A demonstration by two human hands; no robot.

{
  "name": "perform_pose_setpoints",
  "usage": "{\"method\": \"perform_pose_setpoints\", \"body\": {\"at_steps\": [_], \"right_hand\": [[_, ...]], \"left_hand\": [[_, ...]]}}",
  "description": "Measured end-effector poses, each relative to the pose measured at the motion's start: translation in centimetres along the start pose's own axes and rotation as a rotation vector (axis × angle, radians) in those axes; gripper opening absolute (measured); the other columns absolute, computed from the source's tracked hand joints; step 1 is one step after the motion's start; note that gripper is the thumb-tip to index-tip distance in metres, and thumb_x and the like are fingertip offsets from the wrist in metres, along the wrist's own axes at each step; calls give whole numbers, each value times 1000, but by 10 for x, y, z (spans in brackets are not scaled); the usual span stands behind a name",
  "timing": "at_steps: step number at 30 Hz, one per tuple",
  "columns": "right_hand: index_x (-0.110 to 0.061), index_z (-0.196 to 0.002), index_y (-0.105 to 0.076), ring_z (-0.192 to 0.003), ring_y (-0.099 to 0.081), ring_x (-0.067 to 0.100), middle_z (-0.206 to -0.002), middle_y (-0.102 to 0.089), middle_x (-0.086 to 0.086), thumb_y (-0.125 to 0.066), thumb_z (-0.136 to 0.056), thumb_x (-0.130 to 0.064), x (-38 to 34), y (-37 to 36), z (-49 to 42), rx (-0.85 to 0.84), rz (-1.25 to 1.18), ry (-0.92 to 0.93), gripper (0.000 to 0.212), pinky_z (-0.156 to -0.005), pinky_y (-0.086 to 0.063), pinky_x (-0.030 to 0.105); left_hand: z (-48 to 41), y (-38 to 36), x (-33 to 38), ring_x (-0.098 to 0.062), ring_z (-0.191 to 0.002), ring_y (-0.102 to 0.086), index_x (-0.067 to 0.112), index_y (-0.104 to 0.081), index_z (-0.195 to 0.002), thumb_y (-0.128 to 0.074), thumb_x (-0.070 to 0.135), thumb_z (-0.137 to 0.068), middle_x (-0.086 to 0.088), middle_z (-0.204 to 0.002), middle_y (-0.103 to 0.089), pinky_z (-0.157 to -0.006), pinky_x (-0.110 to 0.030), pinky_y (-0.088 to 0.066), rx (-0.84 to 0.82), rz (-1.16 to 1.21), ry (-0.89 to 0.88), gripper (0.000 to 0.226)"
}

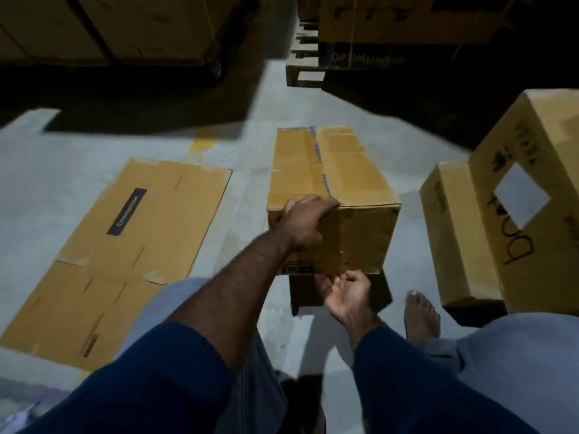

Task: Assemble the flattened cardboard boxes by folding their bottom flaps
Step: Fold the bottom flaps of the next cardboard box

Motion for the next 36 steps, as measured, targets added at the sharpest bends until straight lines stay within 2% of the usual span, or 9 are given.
{"method": "perform_pose_setpoints", "body": {"at_steps": [5,10,13,17,22,25,28,31,36], "right_hand": [[-8,-135,-54,-116,-59,41,-125,-63,23,-40,-98,-27,13,4,-11,54,21,10,45,-112,-43,53],[-12,-145,-47,-126,-53,40,-137,-57,21,-41,-95,-31,13,26,-6,120,31,-34,54,-111,-38,56],[-14,-149,-41,-126,-53,43,-138,-55,22,-43,-93,-32,15,33,1,143,31,-54,59,-110,-38,61],[-19,-159,-29,-129,-51,43,-145,-50,23,-42,-94,-32,9,29,11,148,38,-60,68,-111,-39,58],[-12,-163,-14,-151,-27,42,-166,-20,23,-39,-100,-29,-2,36,24,259,31,-47,69,-122,-27,55],[-7,-151,-40,-138,-47,38,-154,-43,19,-44,-100,-30,-39,53,32,525,400,205,55,-107,-44,48],[-15,-153,-36,-129,-53,38,-155,-40,17,-57,-99,-28,-87,50,55,775,827,518,60,-104,-48,51],[-21,-157,-30,-131,-51,35,-160,-32,9,-66,-95,-32,-99,29,50,655,1162,608,72,-101,-51,51],[-24,-159,-25,-139,-42,36,-159,-27,9,-69,-92,-42,-96,18,24,473,1473,492,82,-108,-44,53]], "left_hand": [[1,-12,-2,-18,-154,-18,31,-37,-154,-65,1,-82,4,-161,-35,-116,-42,-14,-49,11,-3,83],[18,-46,-6,-20,-156,-13,30,-30,-158,-63,0,-85,1,-166,-26,-122,-46,-14,-215,62,-3,86],[20,-57,-7,-25,-151,-25,28,-33,-157,-62,-3,-86,-3,-163,-32,-120,-47,-26,-269,110,14,83],[23,-71,-13,-28,-141,-42,29,-28,-159,-60,-3,-90,-7,-160,-39,-110,-36,-40,-350,130,55,83],[30,-88,-37,-27,-141,-42,30,-24,-161,-55,-6,-89,-7,-163,-33,-106,-32,-42,-402,68,151,85],[31,-85,-60,-28,-144,-39,21,-27,-160,-55,1,-94,-11,-162,-35,-109,-31,-40,-333,93,286,75],[36,-81,-79,-30,-141,-43,18,-28,-159,-60,11,-96,-15,-159,-39,-104,-30,-43,-276,137,398,72],[40,-89,-91,-31,-142,-42,12,-25,-160,-62,22,-99,-16,-159,-38,-107,-30,-40,-290,158,449,72],[49,-113,-98,-35,-138,-46,8,-15,-160,-60,19,-100,-18,-156,-41,-109,-38,-42,-304,279,538,76]]}}
Point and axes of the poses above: each hand's wrist, its own z-axis away from the middle knuckle, its own y-axis out of the back of the hand, x = y × z, the point moved 9 cm from there along -z, towards the middle knuckle
